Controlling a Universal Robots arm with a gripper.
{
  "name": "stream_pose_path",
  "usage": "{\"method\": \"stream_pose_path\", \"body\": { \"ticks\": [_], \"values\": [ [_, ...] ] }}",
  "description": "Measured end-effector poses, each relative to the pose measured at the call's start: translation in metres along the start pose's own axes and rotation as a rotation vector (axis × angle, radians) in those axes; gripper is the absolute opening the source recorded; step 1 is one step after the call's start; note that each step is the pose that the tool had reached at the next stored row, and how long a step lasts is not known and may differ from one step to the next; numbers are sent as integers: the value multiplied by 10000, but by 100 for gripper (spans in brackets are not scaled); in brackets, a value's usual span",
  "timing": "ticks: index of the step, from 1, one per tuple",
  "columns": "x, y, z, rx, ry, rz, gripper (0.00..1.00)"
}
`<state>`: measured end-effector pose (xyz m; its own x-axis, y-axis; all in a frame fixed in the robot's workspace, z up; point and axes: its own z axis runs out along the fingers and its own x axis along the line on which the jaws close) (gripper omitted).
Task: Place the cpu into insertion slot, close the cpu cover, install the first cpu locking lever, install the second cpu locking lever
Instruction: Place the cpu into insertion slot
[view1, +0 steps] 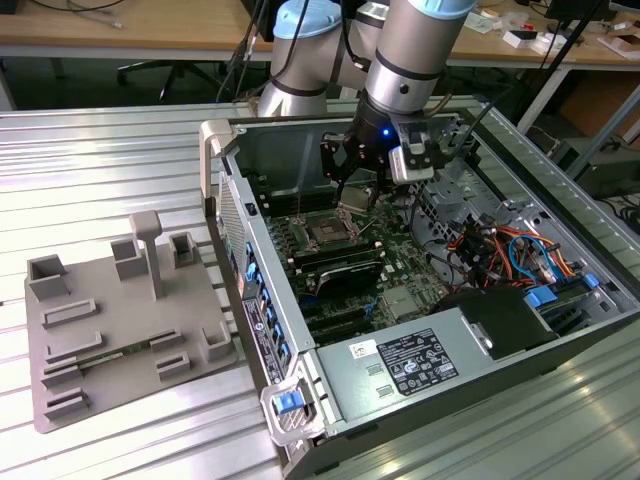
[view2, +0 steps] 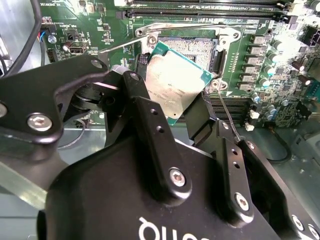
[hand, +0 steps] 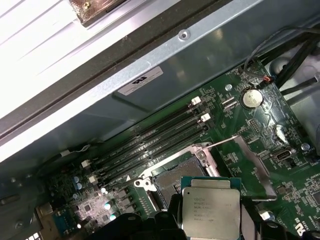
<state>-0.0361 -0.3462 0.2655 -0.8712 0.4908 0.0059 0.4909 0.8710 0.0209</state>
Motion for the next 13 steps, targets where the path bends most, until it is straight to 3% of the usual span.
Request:
{"method": "stream_pose_path", "body": {
  "ticks": [13],
  "values": [
    [0, 0, 7, 24, -20, 273, 55]
  ]
}}
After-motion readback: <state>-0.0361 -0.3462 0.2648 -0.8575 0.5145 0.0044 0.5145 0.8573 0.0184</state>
